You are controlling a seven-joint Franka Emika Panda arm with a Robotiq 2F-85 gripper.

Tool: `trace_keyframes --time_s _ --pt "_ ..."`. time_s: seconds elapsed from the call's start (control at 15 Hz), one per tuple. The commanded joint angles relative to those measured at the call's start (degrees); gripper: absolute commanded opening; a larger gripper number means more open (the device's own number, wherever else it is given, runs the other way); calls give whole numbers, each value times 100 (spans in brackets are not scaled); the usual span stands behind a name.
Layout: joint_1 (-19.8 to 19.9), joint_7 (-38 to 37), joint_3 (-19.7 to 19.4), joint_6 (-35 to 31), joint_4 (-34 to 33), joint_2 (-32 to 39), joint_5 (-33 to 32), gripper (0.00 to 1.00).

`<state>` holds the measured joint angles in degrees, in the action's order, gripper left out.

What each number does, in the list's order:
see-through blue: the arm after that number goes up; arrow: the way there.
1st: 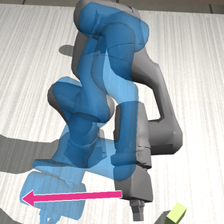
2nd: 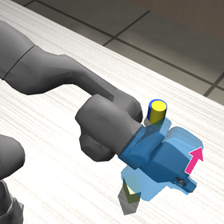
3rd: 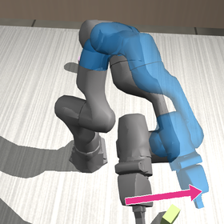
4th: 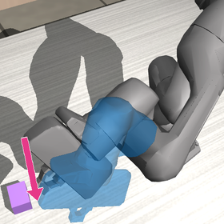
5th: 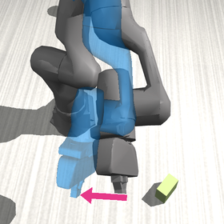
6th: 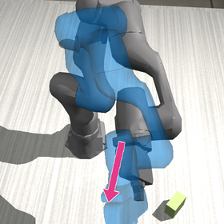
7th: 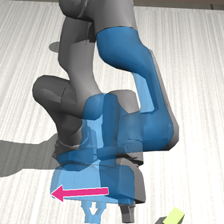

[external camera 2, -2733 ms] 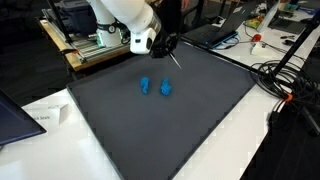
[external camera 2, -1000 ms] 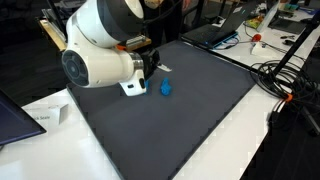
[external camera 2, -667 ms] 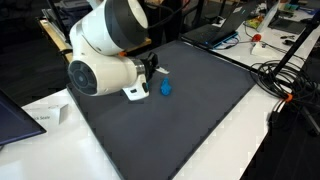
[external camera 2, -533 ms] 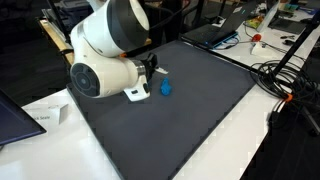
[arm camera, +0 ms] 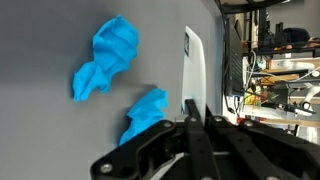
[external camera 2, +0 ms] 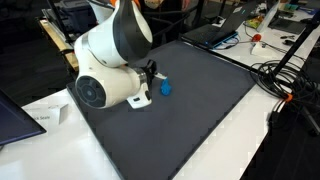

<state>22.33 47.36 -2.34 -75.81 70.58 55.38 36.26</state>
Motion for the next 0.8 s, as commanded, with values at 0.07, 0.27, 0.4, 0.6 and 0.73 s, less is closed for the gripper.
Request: trace_keyframes --time_s 0.07,0.27,0.4,0.6,0.73 --pt "109 93 100 -412 33 -105 -103 1" --pt "83 136 79 -824 278 -310 -132 1" --pt "44 113 50 -1130 439 -432 -165 1" --pt "0 14 16 -1628 759 -644 -255 1" --pt "-12 -75 7 -1927 1043 -821 -290 1"
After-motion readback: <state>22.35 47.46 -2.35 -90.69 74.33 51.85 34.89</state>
